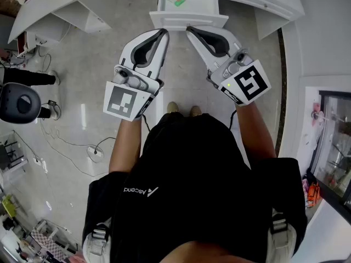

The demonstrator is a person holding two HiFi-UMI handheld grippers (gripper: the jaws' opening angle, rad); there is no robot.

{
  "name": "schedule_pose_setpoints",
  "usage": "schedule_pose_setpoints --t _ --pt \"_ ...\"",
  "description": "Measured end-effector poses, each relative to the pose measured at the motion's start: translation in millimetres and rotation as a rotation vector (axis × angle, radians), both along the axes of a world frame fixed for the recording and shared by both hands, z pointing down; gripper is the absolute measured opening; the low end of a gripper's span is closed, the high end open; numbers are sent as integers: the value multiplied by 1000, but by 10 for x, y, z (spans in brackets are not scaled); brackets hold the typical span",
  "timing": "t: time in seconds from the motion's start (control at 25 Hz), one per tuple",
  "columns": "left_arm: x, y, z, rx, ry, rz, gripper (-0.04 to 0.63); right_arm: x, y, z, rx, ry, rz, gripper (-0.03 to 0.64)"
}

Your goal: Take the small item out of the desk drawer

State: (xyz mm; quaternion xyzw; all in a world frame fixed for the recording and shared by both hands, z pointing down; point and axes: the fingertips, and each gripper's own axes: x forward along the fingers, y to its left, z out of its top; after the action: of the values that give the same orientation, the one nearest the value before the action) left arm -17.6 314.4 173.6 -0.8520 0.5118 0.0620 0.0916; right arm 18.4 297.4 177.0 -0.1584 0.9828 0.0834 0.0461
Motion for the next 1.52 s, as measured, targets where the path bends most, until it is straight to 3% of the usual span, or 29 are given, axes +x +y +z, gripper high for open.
schedule_pose_setpoints --t 0.36,0.96,1.16,1.52 --pt "-196 -46 16 14 30 -2 -2 -96 -54 52 -38 -27 -1 3" --pt "-903 -522 479 -82 -95 90 -2 -522 -417 318 -69 33 107 3" --pt "-1017 -827 666 -125 -103 108 -3 -608 -603 404 -87 37 126 3" --pt "-1032 -1595 1015 -155 -183 140 -2 -546 -1210 619 -121 34 153 3"
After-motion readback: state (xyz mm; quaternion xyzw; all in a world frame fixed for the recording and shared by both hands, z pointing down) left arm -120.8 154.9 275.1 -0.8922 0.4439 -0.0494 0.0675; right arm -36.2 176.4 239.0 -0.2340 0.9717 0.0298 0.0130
